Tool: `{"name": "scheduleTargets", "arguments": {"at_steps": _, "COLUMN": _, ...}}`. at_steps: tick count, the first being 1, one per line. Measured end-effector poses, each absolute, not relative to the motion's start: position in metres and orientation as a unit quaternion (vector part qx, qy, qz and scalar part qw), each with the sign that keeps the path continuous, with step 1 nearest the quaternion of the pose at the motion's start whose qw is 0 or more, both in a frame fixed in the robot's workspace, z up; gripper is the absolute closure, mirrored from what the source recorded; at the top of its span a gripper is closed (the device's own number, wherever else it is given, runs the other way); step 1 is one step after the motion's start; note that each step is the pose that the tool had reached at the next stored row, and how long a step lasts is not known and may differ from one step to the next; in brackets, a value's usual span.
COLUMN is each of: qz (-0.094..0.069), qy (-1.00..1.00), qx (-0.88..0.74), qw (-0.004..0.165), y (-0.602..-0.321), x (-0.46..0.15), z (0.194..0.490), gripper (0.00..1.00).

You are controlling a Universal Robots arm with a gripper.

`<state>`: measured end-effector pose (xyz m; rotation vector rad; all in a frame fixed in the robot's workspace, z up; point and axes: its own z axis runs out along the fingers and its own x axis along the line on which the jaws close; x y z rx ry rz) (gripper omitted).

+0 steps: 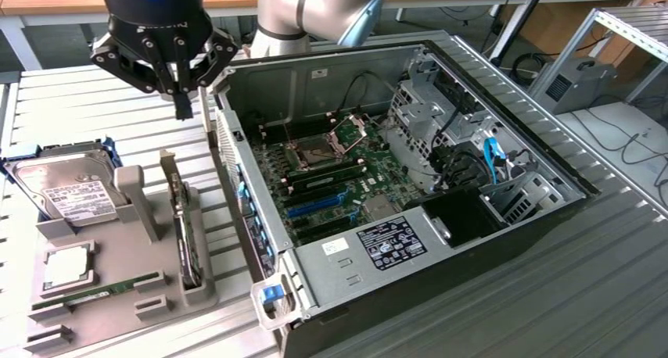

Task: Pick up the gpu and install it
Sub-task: 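Reach for the gpu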

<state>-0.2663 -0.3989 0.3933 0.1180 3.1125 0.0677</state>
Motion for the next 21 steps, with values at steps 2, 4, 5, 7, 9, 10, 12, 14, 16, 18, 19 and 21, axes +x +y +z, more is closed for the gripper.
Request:
{"name": "scheduleTargets", "arguments": {"at_steps": 2, "qz": 0.022, "qy": 0.999, "qx": 0.038, "qw": 0.013, "y": -0.399, "x": -0.269, "z": 0.393, "gripper": 0.89}}
{"name": "scheduleTargets", "arguments": {"at_steps": 4, "qz": 0.022, "qy": 0.999, "qx": 0.038, "qw": 0.013, "y": -0.399, "x": -0.27, "z": 0.393, "gripper": 0.89}}
{"name": "scheduleTargets", "arguments": {"at_steps": 5, "qz": 0.022, "qy": 0.999, "qx": 0.038, "qw": 0.013, "y": -0.399, "x": -0.271, "z": 0.393, "gripper": 0.89}}
{"name": "scheduleTargets", "arguments": {"at_steps": 7, "qz": 0.022, "qy": 0.999, "qx": 0.038, "qw": 0.013, "y": -0.399, "x": -0.273, "z": 0.393, "gripper": 0.89}}
{"name": "scheduleTargets", "arguments": {"at_steps": 9, "qz": 0.022, "qy": 0.999, "qx": 0.038, "qw": 0.013, "y": -0.399, "x": -0.275, "z": 0.393, "gripper": 0.89}}
{"name": "scheduleTargets", "arguments": {"at_steps": 10, "qz": 0.022, "qy": 0.999, "qx": 0.038, "qw": 0.013, "y": -0.399, "x": -0.276, "z": 0.393, "gripper": 0.89}}
{"name": "scheduleTargets", "arguments": {"at_steps": 12, "qz": 0.022, "qy": 0.999, "qx": 0.038, "qw": 0.013, "y": -0.399, "x": -0.278, "z": 0.393, "gripper": 0.89}}
{"name": "scheduleTargets", "arguments": {"at_steps": 14, "qz": 0.022, "qy": 0.999, "qx": 0.038, "qw": 0.013, "y": -0.399, "x": -0.281, "z": 0.393, "gripper": 0.89}}
{"name": "scheduleTargets", "arguments": {"at_steps": 16, "qz": 0.022, "qy": 0.999, "qx": 0.038, "qw": 0.013, "y": -0.399, "x": -0.283, "z": 0.393, "gripper": 0.89}}
{"name": "scheduleTargets", "arguments": {"at_steps": 18, "qz": 0.022, "qy": 0.999, "qx": 0.038, "qw": 0.013, "y": -0.399, "x": -0.284, "z": 0.393, "gripper": 0.89}}
{"name": "scheduleTargets", "arguments": {"at_steps": 19, "qz": 0.022, "qy": 0.999, "qx": 0.038, "qw": 0.013, "y": -0.399, "x": -0.284, "z": 0.393, "gripper": 0.89}}
{"name": "scheduleTargets", "arguments": {"at_steps": 21, "qz": 0.022, "qy": 0.999, "qx": 0.038, "qw": 0.013, "y": -0.399, "x": -0.284, "z": 0.393, "gripper": 0.89}}
